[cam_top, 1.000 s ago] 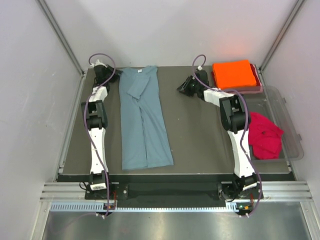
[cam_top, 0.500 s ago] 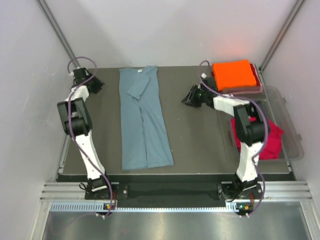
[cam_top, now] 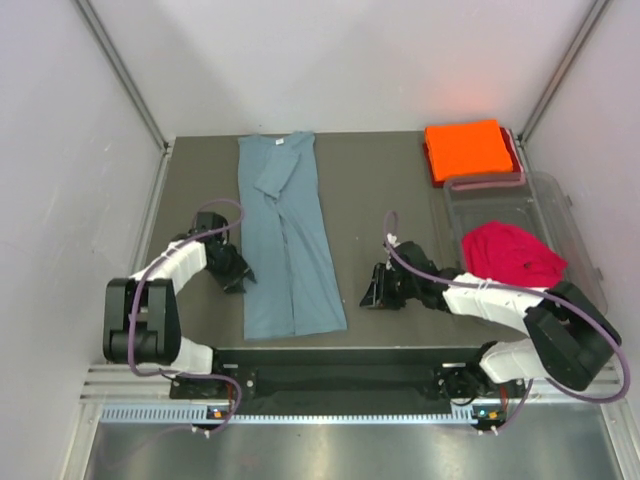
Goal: Fold and stack the t-shirts
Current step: Fold the tshirt
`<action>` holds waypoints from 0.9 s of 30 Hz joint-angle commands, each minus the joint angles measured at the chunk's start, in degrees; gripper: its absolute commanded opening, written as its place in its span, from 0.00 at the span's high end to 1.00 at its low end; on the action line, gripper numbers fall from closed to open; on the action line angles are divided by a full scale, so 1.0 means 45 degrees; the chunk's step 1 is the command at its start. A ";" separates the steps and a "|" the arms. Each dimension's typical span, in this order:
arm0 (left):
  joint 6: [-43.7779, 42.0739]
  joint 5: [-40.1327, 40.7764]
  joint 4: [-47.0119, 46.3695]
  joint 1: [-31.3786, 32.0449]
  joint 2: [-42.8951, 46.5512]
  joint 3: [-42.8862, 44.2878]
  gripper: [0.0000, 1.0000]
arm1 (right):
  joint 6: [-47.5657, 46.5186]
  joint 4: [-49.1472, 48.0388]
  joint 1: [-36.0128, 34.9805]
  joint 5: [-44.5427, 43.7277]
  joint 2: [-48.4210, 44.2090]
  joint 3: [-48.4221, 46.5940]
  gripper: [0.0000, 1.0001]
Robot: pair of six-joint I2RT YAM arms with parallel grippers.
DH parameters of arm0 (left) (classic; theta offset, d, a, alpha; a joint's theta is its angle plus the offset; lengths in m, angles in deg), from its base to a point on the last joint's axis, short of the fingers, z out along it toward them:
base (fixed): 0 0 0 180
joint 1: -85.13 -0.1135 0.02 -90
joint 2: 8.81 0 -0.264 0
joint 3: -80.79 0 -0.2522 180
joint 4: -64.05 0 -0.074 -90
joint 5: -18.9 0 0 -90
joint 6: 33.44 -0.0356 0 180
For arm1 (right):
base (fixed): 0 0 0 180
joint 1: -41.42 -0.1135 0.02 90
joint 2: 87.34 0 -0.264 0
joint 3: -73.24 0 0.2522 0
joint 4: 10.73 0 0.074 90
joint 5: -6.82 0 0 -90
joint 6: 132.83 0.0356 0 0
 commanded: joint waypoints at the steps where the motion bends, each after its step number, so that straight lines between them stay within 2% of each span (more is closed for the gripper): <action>1: 0.0637 0.1917 0.1896 0.0563 0.2228 -0.0191 0.54 | 0.0943 -0.0462 -0.1212 -0.1496 -0.0945 0.0033 0.68; 6: 0.1964 0.3167 0.3224 0.0721 0.4416 -0.1479 0.54 | 0.1237 -0.0891 -0.2071 -0.1458 -0.0773 0.0309 0.67; 13: 0.3176 0.3775 0.4516 0.0740 0.7113 -0.2867 0.57 | 0.1412 -0.1261 -0.2834 -0.1711 0.0146 0.0150 0.67; 14: 0.3236 0.3622 0.4536 0.0934 0.7308 -0.2848 0.62 | 0.1490 -0.1339 -0.2913 -0.1770 0.0166 0.0170 0.67; 18: 0.4484 0.2995 0.4906 0.1111 0.8244 -0.3666 0.65 | 0.1861 -0.1613 -0.3264 -0.1966 0.0264 0.0307 0.66; 20: 0.4565 0.3247 0.4772 0.1286 0.8578 -0.4192 0.69 | 0.1939 -0.1613 -0.3401 -0.2082 0.0498 0.0210 0.66; 22: 0.4680 0.3307 0.4672 0.1462 0.8736 -0.4293 0.69 | 0.2076 -0.1613 -0.3537 -0.2258 0.0654 0.0112 0.66; 27: 0.4681 0.3658 0.4517 0.2185 0.7899 -0.4215 0.69 | 0.2738 -0.1574 -0.4046 -0.3233 0.0499 0.0287 0.66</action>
